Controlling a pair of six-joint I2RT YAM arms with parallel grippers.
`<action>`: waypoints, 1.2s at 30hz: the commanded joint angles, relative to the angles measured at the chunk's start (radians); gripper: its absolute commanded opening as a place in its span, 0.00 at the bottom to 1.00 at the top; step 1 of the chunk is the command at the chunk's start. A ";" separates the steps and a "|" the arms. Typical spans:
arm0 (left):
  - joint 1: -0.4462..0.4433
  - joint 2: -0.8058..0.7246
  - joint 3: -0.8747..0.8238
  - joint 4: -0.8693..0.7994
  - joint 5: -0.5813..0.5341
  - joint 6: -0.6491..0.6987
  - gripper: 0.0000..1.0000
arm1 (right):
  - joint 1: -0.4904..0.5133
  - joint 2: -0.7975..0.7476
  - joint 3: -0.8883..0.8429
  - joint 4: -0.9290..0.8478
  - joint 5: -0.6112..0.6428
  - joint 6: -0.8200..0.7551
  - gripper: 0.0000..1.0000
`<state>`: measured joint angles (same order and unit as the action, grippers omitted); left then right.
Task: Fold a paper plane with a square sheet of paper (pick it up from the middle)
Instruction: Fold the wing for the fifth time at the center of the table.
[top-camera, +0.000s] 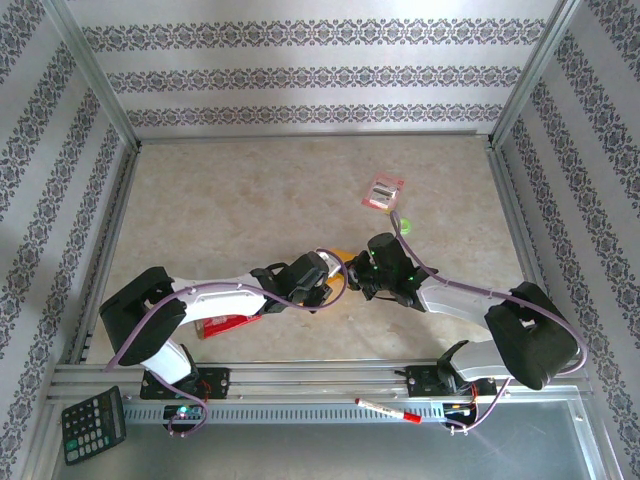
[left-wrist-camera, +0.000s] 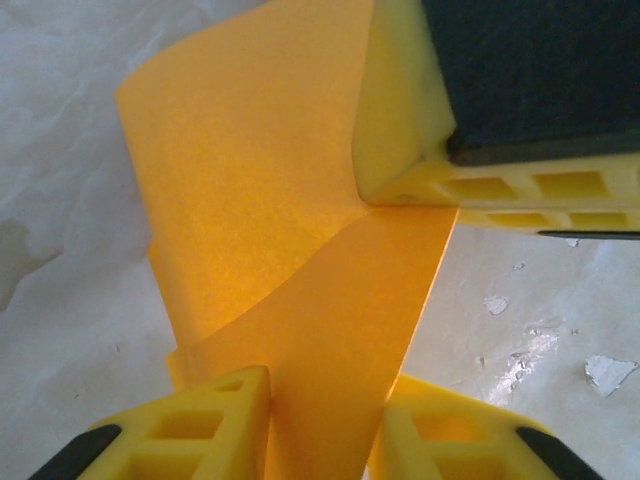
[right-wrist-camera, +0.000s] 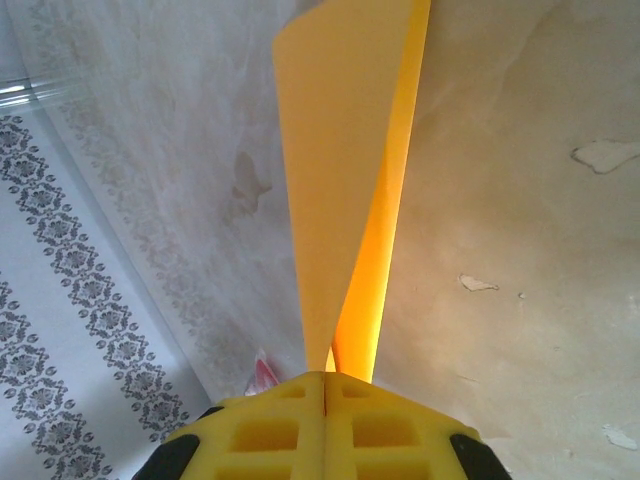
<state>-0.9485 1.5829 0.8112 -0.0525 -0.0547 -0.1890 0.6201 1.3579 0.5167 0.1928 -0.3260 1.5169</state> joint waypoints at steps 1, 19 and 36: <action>-0.010 0.003 0.026 -0.047 -0.012 0.016 0.26 | 0.013 0.010 -0.008 0.018 0.005 0.007 0.00; -0.009 0.032 0.017 -0.045 -0.015 -0.009 0.08 | 0.008 0.006 -0.015 0.027 0.005 0.006 0.00; 0.059 0.003 -0.064 0.112 0.213 -0.181 0.00 | -0.109 -0.174 -0.025 -0.163 0.005 -0.193 0.25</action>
<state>-0.9073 1.6051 0.7654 -0.0071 0.0864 -0.2947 0.5468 1.2465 0.4877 0.1322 -0.3298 1.4334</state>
